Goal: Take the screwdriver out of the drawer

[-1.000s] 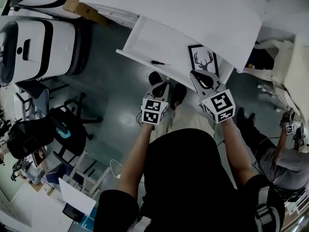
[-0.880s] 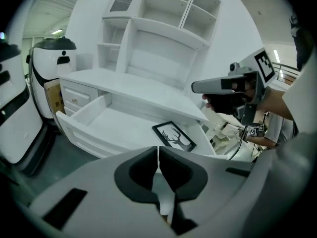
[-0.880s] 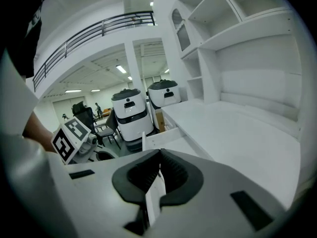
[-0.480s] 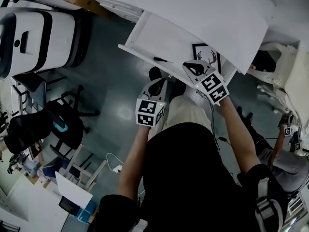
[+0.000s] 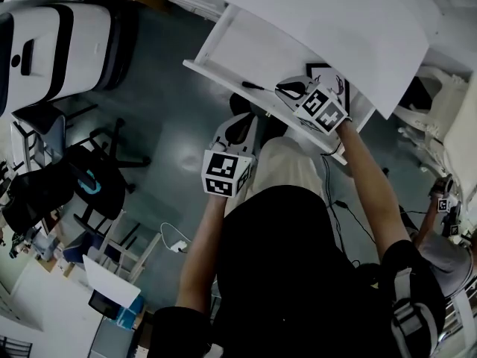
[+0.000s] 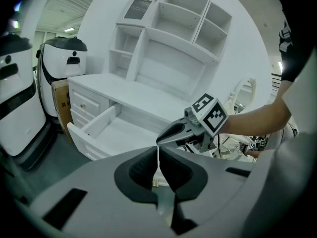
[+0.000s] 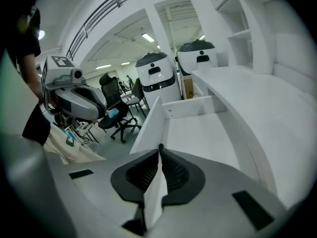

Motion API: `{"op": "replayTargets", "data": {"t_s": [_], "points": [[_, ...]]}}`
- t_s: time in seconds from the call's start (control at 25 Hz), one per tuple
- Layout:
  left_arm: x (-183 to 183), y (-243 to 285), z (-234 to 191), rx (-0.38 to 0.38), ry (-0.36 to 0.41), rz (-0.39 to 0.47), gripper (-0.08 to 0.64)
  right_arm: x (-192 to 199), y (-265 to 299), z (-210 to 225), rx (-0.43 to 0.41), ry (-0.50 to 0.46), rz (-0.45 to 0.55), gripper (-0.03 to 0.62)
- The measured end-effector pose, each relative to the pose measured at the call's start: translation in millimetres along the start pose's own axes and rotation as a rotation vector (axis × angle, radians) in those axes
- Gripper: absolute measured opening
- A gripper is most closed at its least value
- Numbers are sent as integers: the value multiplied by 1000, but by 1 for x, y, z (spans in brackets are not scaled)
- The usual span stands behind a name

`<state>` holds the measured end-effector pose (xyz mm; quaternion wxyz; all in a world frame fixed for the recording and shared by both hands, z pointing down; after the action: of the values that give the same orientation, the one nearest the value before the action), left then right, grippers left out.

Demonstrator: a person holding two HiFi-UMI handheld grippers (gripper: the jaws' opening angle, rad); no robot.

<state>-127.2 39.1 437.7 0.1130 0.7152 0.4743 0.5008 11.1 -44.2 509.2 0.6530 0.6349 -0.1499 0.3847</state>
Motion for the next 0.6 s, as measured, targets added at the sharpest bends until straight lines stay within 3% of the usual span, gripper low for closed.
{"op": "replayTargets", "data": {"t_s": [0.32,0.6], "points": [[1,5,-14,13,-20,-19,31,13,45,13,-125,-31,-61,76],[4,9,-20,24,-33,-30,31,21,81,12,-162,-145,-128,97]]}}
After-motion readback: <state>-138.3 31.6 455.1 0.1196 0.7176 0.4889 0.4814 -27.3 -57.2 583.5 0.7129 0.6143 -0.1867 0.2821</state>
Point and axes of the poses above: the fingertips, and each gripper's own axes: y forward along the fingers, z to its right, x out of its underside, the point moved 7 cm from there along -y, backward along the fingers, and after that the axes turned 11 degrees about -y, right-handed, at the moved point
